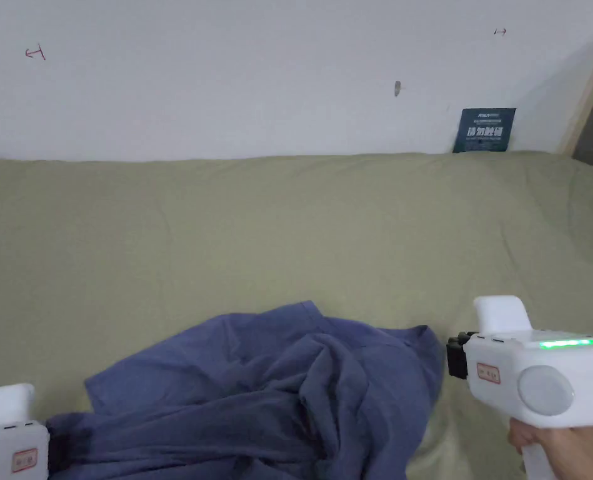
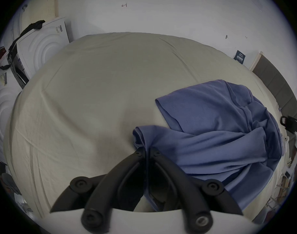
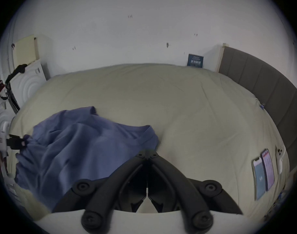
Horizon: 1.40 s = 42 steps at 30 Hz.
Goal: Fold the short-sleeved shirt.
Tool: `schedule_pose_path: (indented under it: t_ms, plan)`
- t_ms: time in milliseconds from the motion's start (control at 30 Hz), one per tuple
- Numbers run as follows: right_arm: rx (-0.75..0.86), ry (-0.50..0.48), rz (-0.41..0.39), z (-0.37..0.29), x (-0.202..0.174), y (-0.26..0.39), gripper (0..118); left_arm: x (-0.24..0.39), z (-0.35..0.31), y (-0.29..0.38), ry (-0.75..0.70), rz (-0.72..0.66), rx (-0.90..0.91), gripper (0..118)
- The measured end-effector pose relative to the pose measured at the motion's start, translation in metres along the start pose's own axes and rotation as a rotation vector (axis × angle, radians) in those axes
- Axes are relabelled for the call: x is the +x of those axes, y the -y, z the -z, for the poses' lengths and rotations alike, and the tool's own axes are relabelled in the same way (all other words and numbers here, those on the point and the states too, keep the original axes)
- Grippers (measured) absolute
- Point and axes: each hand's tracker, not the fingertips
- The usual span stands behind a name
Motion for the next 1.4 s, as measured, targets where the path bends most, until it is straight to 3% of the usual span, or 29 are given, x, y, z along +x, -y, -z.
schedule_pose_path:
  t_ms: [33,67,100,133,233,300,333,400,433,633,867,933,967,1067,1400]
  plan:
    - [-0.043,0.013,-0.008,0.019,0.002,-0.007,22,0.000,0.002,-0.001,0.006,-0.003,-0.006,4]
    - [-0.075,0.021,-0.011,0.034,0.003,-0.013,77,-0.001,0.001,0.000,0.013,-0.003,-0.001,4]
    - [-0.115,0.009,-0.019,0.048,0.002,-0.016,116,-0.001,0.001,0.000,0.016,-0.001,0.000,4]
    - [-0.180,-0.003,-0.026,0.067,0.001,-0.016,116,0.000,0.001,0.001,0.018,-0.002,0.001,4]
    - [-0.209,0.045,-0.065,0.089,-0.007,-0.016,111,-0.001,0.007,0.000,0.017,0.003,0.004,4]
    - [-0.195,0.018,-0.054,0.091,-0.008,-0.012,111,0.000,0.010,0.001,0.011,0.009,0.008,4]
    - [-0.188,0.030,-0.043,0.086,-0.010,-0.013,104,0.000,0.011,0.002,0.008,0.015,0.012,4]
    - [-0.174,-0.047,0.001,0.070,-0.006,-0.014,45,0.001,0.006,0.000,0.005,0.025,0.017,4]
    - [-0.149,-0.067,0.014,0.057,-0.007,-0.016,8,0.000,0.002,-0.002,0.006,0.027,0.014,4]
    - [0.024,-0.073,0.012,-0.045,0.008,-0.046,8,-0.010,-0.076,-0.021,0.017,0.026,0.109,4]
    - [0.224,-0.111,0.115,-0.187,0.053,-0.089,8,-0.041,-0.208,-0.053,-0.087,0.008,0.327,4]
    - [0.302,-0.044,0.075,-0.228,0.052,-0.090,8,-0.050,-0.238,-0.062,-0.117,-0.008,0.382,4]
    - [0.325,-0.050,0.092,-0.244,0.055,-0.091,8,-0.054,-0.252,-0.065,-0.132,-0.021,0.403,4]
    - [0.369,-0.057,0.186,-0.278,0.069,-0.096,8,-0.060,-0.292,-0.076,-0.119,-0.044,0.461,4]
    - [0.424,-0.054,0.217,-0.325,0.085,-0.133,8,-0.051,-0.344,-0.120,-0.126,-0.061,0.530,4]
